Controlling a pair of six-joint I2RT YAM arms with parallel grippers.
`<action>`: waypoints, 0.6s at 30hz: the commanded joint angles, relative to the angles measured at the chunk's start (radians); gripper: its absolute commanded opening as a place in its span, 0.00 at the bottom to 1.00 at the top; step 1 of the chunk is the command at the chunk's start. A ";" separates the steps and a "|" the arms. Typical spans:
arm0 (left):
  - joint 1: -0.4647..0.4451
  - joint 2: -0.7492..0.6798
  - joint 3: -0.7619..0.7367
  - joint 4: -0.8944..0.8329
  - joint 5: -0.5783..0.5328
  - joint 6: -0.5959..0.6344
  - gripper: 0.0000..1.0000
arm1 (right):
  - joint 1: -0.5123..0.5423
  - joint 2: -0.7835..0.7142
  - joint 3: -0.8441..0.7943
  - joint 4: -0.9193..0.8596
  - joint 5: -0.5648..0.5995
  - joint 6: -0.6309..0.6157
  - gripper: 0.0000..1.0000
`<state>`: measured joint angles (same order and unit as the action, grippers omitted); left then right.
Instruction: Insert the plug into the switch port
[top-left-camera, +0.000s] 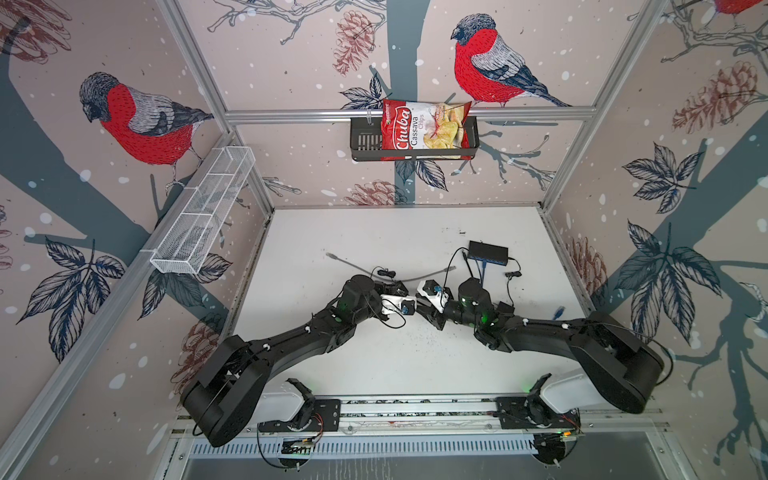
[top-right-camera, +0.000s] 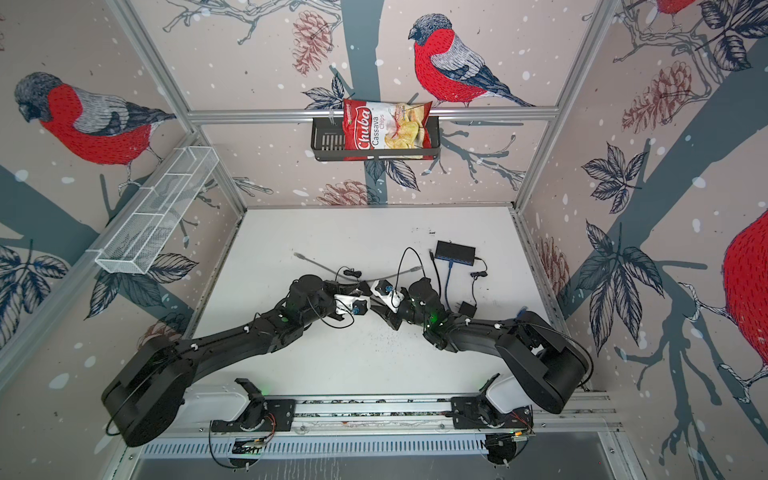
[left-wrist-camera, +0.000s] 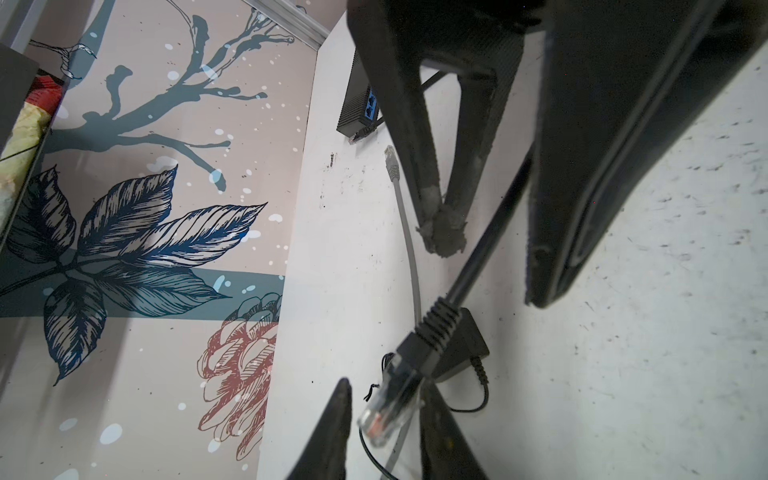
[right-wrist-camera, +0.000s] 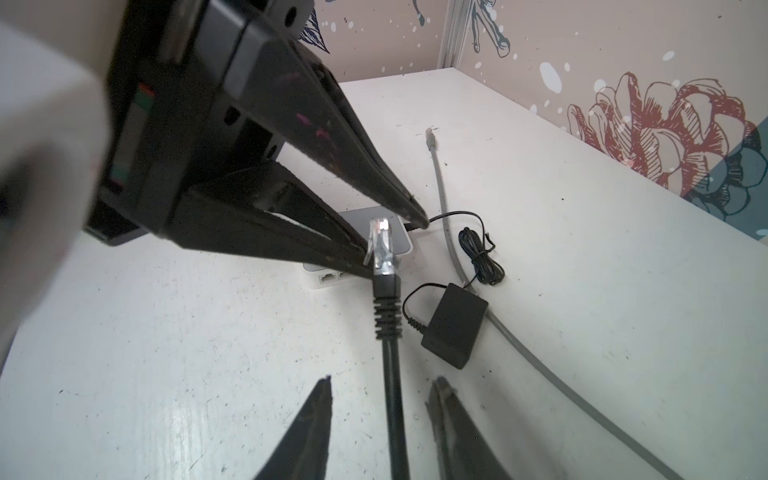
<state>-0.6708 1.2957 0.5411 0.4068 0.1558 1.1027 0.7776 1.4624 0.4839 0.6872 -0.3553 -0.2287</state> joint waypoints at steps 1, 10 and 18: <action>0.000 -0.007 0.005 0.004 0.024 -0.018 0.29 | -0.015 0.008 -0.005 0.078 -0.031 0.043 0.35; -0.001 -0.009 0.002 0.003 0.035 -0.028 0.29 | -0.044 0.022 0.026 0.049 -0.082 0.036 0.27; 0.000 -0.009 0.004 -0.004 0.034 -0.024 0.28 | -0.041 0.046 0.035 0.027 -0.113 0.046 0.31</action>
<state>-0.6708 1.2915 0.5411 0.4038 0.1799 1.0889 0.7338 1.5032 0.5140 0.7219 -0.4404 -0.2016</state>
